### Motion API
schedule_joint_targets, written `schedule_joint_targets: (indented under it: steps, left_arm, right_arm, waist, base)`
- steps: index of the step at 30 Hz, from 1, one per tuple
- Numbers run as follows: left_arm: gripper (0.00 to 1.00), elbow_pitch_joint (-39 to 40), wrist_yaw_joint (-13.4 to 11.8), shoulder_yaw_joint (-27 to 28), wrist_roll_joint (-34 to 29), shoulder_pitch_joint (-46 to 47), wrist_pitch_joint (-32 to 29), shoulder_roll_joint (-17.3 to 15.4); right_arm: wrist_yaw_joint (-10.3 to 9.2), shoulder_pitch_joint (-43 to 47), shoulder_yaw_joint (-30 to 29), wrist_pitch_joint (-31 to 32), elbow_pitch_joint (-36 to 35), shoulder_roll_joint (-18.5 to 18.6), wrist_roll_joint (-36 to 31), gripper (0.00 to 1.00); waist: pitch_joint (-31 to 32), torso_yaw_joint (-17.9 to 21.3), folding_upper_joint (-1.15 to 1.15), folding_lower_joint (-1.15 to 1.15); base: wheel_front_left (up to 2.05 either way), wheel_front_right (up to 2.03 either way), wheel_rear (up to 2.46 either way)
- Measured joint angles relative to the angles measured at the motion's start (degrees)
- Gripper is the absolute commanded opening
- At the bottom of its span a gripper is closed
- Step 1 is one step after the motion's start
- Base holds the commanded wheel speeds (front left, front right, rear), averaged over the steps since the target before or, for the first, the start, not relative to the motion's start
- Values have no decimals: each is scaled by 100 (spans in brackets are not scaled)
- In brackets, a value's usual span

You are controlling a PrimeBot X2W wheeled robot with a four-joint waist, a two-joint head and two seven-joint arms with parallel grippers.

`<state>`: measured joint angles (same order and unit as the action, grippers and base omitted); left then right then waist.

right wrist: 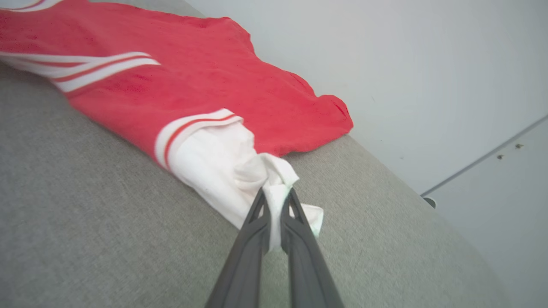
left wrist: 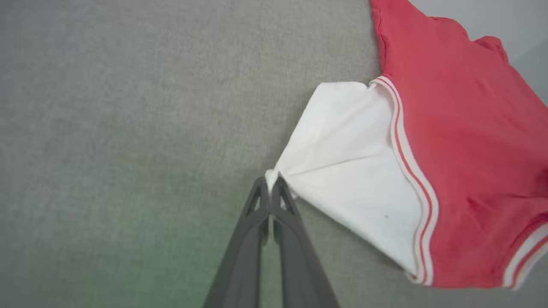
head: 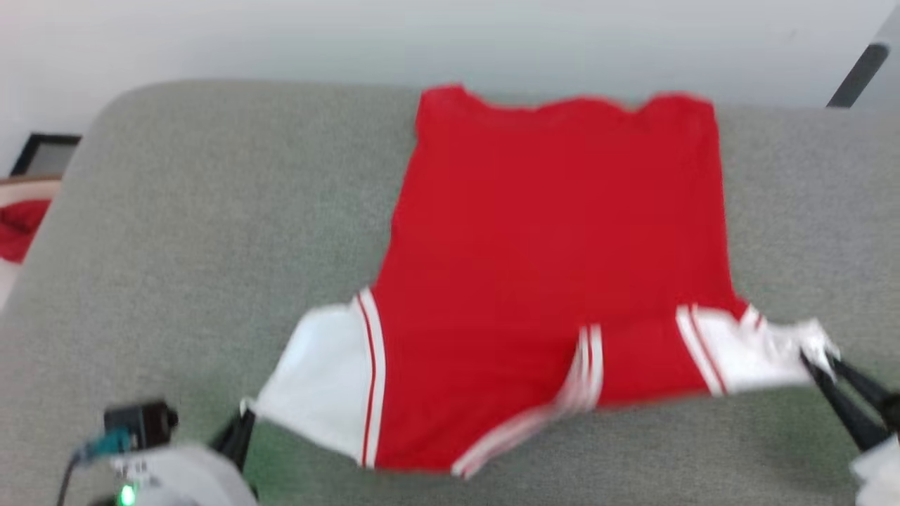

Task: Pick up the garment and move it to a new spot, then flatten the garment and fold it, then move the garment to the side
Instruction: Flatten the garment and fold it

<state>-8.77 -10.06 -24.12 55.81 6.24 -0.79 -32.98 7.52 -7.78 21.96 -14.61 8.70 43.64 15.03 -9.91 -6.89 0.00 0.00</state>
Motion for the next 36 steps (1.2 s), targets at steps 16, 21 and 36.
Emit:
schedule_joint_targets:
  steps: [16, 21, 36]
  left_arm:
    - [0, 576, -499, -8, 369, -1467, 225, 293]
    - [0, 558, -464, -66, 357, -1376, 233, 365]
    - [0, 412, -296, -199, 255, -950, 303, 564]
  right_arm:
    - [0, 1887, -857, 309, -289, -509, 130, 0]
    - [0, 1887, -865, 605, -479, -565, 280, 47]
    - [0, 800, -1633, 2120, -1839, -701, 1259, 100]
  waist:
    - [340, 33, 0, 0]
    - [320, 41, 0, 0]
    - [-22, 129, 0, 0]
  base:
    - [0, 0, 0]
    - [0, 0, 0]
    - [0, 0, 0]
